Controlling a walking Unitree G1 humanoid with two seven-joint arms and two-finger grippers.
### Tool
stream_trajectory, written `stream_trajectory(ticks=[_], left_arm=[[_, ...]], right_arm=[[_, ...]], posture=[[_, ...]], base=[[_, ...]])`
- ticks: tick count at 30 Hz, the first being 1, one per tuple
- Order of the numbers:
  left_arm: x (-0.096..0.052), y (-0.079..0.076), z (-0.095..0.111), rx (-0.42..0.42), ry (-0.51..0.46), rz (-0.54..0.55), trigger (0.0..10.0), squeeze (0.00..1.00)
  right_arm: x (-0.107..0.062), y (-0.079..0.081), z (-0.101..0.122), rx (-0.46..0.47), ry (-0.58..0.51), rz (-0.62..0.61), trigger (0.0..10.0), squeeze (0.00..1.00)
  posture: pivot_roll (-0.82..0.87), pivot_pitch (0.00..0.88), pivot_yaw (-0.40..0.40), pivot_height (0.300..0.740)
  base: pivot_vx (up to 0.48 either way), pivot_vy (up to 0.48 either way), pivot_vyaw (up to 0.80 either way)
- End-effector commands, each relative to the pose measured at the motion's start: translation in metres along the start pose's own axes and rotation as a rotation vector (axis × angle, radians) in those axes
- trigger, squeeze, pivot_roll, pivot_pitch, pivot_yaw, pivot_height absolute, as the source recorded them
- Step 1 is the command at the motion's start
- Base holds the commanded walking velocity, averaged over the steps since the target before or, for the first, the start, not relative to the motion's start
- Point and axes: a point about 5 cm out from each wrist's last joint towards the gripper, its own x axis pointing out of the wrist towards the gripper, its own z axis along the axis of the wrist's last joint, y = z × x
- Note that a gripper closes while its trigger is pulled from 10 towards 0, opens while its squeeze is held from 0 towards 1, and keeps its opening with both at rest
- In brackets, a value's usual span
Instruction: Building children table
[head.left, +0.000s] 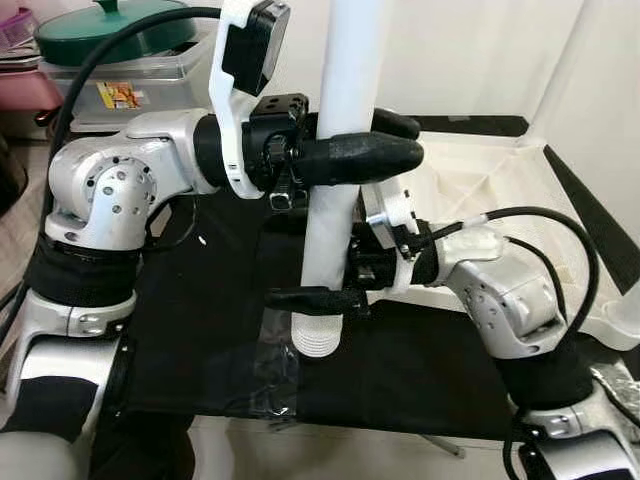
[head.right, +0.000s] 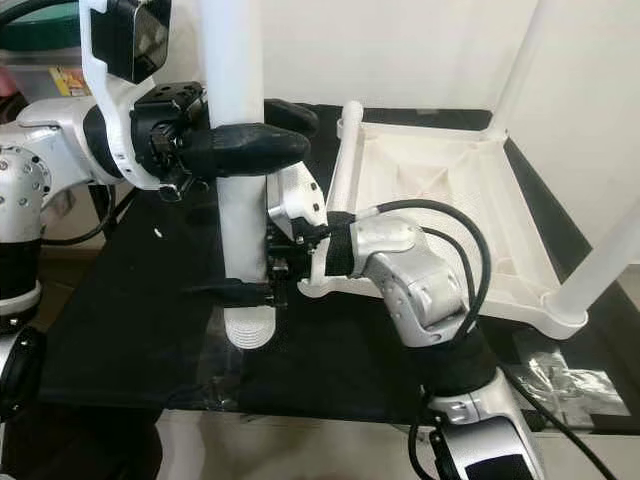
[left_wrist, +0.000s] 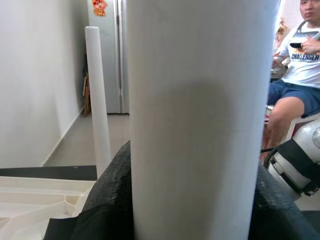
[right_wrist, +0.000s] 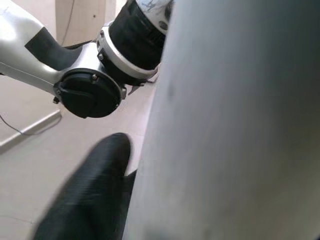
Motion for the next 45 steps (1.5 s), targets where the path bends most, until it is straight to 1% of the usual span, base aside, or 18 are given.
stream_trajectory(ticks=[1,11,12,15,16,17,24,29,31,35,36,37,38,39,40,42,44,45], left_arm=[[0.013,-0.004,0.005,0.017,0.003,-0.045,0.0,0.00],[0.036,-0.020,0.008,0.063,-0.004,-0.064,0.0,0.00],[0.039,-0.021,0.009,0.078,-0.005,-0.058,0.7,0.39],[0.041,-0.021,0.010,0.088,-0.007,-0.054,0.7,0.39],[0.043,-0.022,0.010,0.101,-0.005,-0.048,8.7,1.00],[0.045,-0.023,0.011,0.105,-0.006,-0.052,10.0,1.00],[0.047,-0.026,0.017,0.117,-0.037,-0.012,10.0,1.00],[0.030,-0.027,0.033,0.170,-0.118,0.171,10.0,1.00],[0.030,-0.027,0.033,0.170,-0.118,0.171,10.0,1.00],[0.013,-0.033,0.041,0.210,-0.173,0.321,10.0,1.00],[0.013,-0.033,0.041,0.210,-0.173,0.321,10.0,1.00],[0.000,-0.028,0.038,0.207,-0.181,0.382,10.0,1.00],[-0.026,-0.015,0.030,0.185,-0.193,0.465,10.0,1.00],[-0.026,-0.015,0.030,0.185,-0.193,0.465,10.0,1.00],[-0.073,-0.003,0.006,0.145,-0.183,0.612,10.0,1.00],[-0.073,-0.003,0.006,0.145,-0.183,0.612,10.0,1.00],[-0.093,-0.006,-0.010,0.121,-0.162,0.725,10.0,1.00],[-0.093,-0.006,-0.010,0.121,-0.162,0.725,10.0,1.00]], right_arm=[[0.005,0.004,-0.003,0.025,-0.014,0.039,0.0,0.00],[0.008,0.003,-0.005,0.046,-0.038,-0.006,0.0,0.00],[0.009,0.004,-0.006,0.048,-0.036,-0.011,0.0,0.00],[0.010,0.005,-0.007,0.049,-0.035,-0.015,0.0,0.00],[0.010,0.006,-0.008,0.051,-0.034,-0.022,0.0,0.00],[0.010,0.006,-0.009,0.052,-0.035,-0.031,0.0,0.00],[0.011,0.003,-0.009,0.051,-0.046,-0.079,0.0,0.00],[-0.006,-0.024,-0.004,0.001,-0.042,-0.310,0.0,0.00],[-0.006,-0.024,-0.004,0.001,-0.042,-0.310,0.0,0.00],[-0.024,-0.046,0.004,-0.037,-0.039,-0.495,0.0,0.00],[-0.024,-0.046,0.004,-0.037,-0.039,-0.495,0.0,0.00],[-0.030,-0.053,0.009,-0.052,-0.047,-0.553,0.0,0.00],[-0.034,-0.059,0.014,-0.064,-0.060,-0.607,0.0,0.00],[-0.034,-0.059,0.014,-0.064,-0.060,-0.607,0.0,0.00],[-0.040,-0.067,0.019,-0.085,-0.063,-0.673,0.0,0.00],[-0.040,-0.067,0.019,-0.085,-0.063,-0.673,0.0,0.00],[-0.044,-0.073,0.021,-0.095,-0.059,-0.716,0.0,0.00],[-0.044,-0.073,0.021,-0.095,-0.059,-0.716,0.0,0.00]], posture=[[0.00,0.054,0.028,0.740],[-0.02,0.053,0.024,0.740],[-0.02,0.051,0.023,0.740],[-0.02,0.051,0.023,0.740],[-0.03,0.054,0.023,0.740],[-0.03,0.054,0.024,0.740],[-0.03,0.056,0.025,0.740],[-0.01,0.064,0.026,0.740],[-0.01,0.064,0.026,0.740],[0.00,0.086,0.012,0.740],[0.00,0.086,0.012,0.740],[0.01,0.098,0.011,0.740],[0.01,0.110,0.007,0.740],[0.01,0.110,0.007,0.740],[0.01,0.128,0.003,0.740],[0.01,0.128,0.003,0.740],[0.01,0.157,-0.001,0.740],[0.01,0.157,-0.001,0.740]], base=[[0.000,0.000,0.00],[0.000,0.000,0.00],[0.000,0.000,0.00],[0.000,0.000,0.00],[0.000,0.000,0.00],[0.000,0.000,0.00],[0.000,0.000,0.00],[0.000,0.000,0.00],[0.000,0.000,0.00],[0.000,0.000,0.00],[0.000,0.000,0.00],[0.000,0.000,0.00],[0.000,0.000,0.00],[0.000,0.000,0.00],[0.000,0.000,0.00],[0.000,0.000,0.00],[0.000,0.000,0.00],[0.000,0.000,0.00]])
